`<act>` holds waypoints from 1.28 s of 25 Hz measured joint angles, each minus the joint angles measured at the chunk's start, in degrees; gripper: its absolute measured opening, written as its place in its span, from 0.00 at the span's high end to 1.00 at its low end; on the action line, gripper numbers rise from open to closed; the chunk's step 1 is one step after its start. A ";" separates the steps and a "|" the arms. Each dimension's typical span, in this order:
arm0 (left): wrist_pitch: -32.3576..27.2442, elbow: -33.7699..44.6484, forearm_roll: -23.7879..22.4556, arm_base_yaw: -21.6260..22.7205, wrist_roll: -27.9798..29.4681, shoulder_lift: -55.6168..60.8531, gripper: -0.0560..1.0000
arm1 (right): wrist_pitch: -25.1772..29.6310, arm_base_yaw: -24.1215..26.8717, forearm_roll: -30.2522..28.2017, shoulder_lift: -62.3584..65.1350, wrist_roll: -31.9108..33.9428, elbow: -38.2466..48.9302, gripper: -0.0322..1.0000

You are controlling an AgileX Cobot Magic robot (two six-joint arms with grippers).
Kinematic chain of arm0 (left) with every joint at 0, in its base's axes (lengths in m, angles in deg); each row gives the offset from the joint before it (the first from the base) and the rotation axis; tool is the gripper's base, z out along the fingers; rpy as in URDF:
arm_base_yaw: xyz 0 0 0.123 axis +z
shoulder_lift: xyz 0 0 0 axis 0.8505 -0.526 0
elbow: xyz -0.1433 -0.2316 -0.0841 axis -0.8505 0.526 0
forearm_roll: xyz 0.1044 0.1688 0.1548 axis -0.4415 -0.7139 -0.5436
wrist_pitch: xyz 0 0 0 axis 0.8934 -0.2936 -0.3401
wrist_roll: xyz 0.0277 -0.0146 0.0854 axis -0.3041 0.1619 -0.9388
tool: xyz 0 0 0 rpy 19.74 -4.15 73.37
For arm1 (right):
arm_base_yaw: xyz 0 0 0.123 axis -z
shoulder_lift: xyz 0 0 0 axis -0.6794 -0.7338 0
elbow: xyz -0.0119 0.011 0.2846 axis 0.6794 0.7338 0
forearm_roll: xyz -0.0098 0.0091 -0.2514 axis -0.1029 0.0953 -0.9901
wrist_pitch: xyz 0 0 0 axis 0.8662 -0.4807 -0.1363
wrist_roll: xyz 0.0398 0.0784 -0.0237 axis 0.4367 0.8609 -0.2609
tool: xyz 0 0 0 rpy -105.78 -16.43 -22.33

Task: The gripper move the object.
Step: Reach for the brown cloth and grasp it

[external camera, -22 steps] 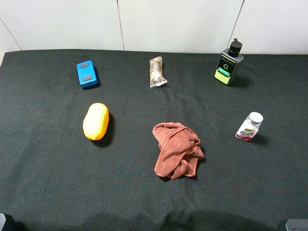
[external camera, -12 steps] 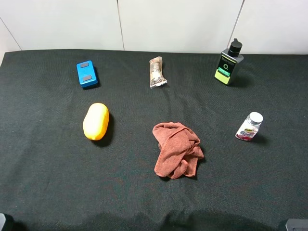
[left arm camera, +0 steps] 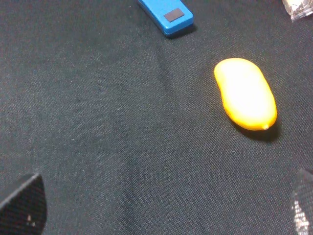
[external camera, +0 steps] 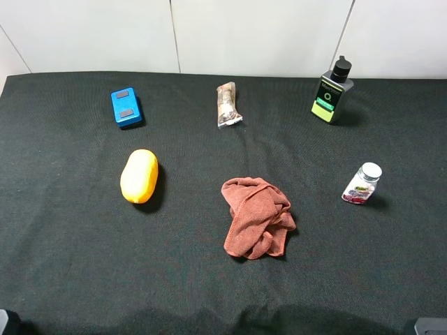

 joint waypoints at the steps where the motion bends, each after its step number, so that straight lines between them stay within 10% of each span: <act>1: 0.00 0.00 0.00 0.00 0.00 0.00 0.00 | 0.00 0.00 0.47 0.00 -0.06 0.00 0.30; 32: 0.00 0.00 0.00 0.00 0.00 0.00 0.00 | -0.27 -1.23 14.37 -41.27 -32.71 -15.35 0.30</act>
